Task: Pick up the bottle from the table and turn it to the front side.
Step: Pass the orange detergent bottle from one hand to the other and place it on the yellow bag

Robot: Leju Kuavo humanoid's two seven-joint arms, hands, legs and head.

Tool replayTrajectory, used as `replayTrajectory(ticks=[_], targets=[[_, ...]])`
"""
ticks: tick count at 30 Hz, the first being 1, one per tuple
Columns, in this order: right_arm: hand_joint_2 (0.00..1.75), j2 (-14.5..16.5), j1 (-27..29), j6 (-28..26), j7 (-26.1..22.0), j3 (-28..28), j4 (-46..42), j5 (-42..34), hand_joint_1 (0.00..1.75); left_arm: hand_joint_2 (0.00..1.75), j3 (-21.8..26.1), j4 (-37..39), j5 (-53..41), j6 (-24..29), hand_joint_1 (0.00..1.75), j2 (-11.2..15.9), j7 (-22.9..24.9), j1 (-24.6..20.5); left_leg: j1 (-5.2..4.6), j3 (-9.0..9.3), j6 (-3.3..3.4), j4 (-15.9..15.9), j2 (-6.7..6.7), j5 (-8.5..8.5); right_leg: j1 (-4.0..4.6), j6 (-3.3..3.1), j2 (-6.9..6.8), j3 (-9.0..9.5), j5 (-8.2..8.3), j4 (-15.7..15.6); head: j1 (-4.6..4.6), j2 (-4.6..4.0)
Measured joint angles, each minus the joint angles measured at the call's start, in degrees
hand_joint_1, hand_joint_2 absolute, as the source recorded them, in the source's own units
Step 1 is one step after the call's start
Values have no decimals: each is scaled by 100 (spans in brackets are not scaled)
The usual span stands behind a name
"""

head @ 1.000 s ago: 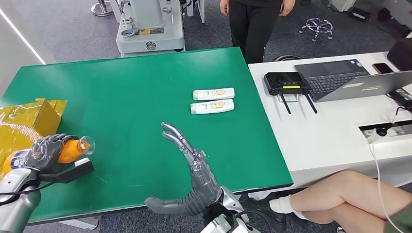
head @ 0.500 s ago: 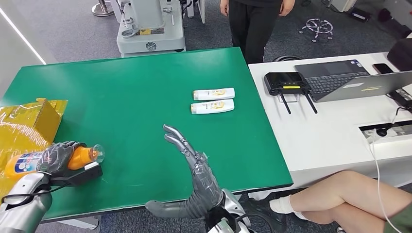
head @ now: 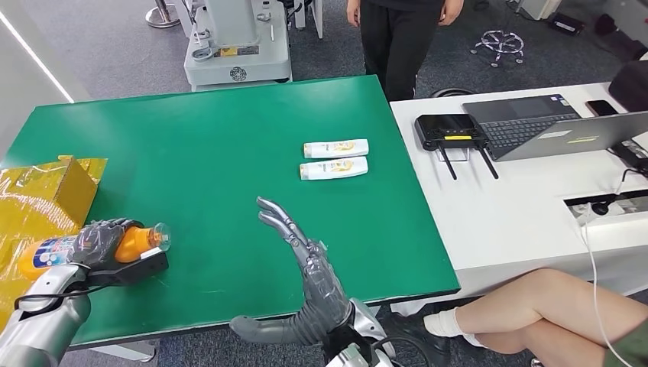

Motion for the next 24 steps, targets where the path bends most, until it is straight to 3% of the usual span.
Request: replayTrajectory(ticks=[18,24], targets=[[175,0,-81,67,3,-81,5,-110,0,175,1,128,29,-301,0,-15,-10,-73,0,18,-2,-2,-9,1,0,-2,-7,21,-2,4,1,0],[175,5,-158,127,-27,-116,62,-188,0,175,1,141,52,-846,0,44,-76,-124,-2,48,-15,-7,-11,-8,-1,-12,-9,48,-9,4,1,0]])
